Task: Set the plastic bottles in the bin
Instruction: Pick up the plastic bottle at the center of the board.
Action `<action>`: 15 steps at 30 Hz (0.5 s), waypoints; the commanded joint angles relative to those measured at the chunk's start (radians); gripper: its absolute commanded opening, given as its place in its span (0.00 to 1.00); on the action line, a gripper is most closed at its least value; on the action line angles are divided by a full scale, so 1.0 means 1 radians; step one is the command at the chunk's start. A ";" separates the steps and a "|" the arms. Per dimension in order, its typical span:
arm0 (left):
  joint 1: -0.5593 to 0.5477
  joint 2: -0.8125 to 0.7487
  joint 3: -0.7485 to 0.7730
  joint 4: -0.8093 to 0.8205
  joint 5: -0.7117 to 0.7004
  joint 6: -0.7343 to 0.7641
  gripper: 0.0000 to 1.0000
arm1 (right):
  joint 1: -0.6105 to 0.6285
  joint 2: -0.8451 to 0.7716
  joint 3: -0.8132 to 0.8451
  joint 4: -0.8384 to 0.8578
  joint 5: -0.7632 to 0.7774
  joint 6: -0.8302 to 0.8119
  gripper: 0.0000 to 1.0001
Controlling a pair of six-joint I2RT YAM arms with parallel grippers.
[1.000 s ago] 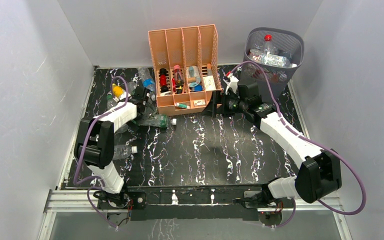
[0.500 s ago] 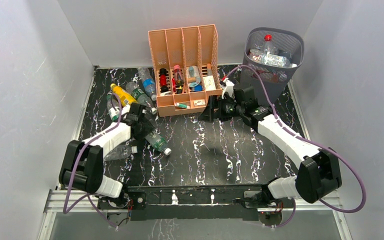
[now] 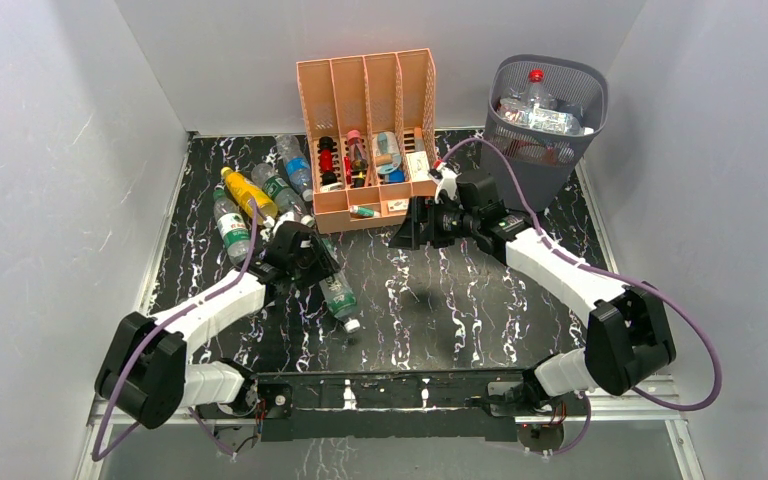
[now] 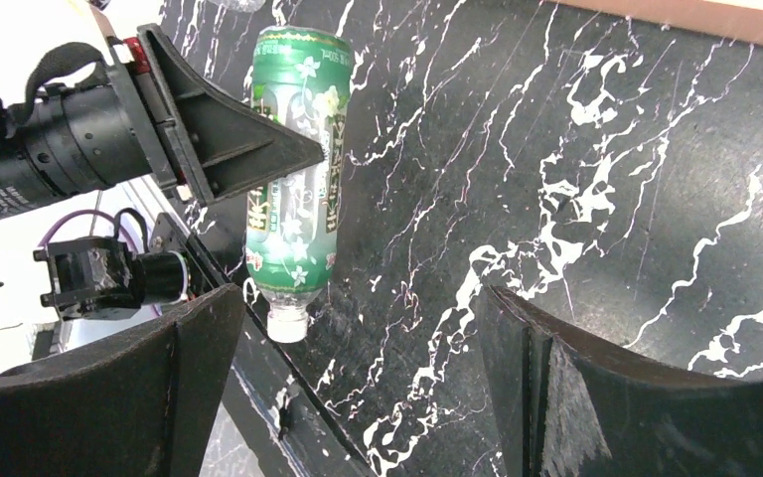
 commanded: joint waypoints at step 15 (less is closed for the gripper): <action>-0.037 -0.083 0.003 0.186 0.155 -0.065 0.39 | 0.020 0.006 -0.056 0.150 -0.138 0.087 0.98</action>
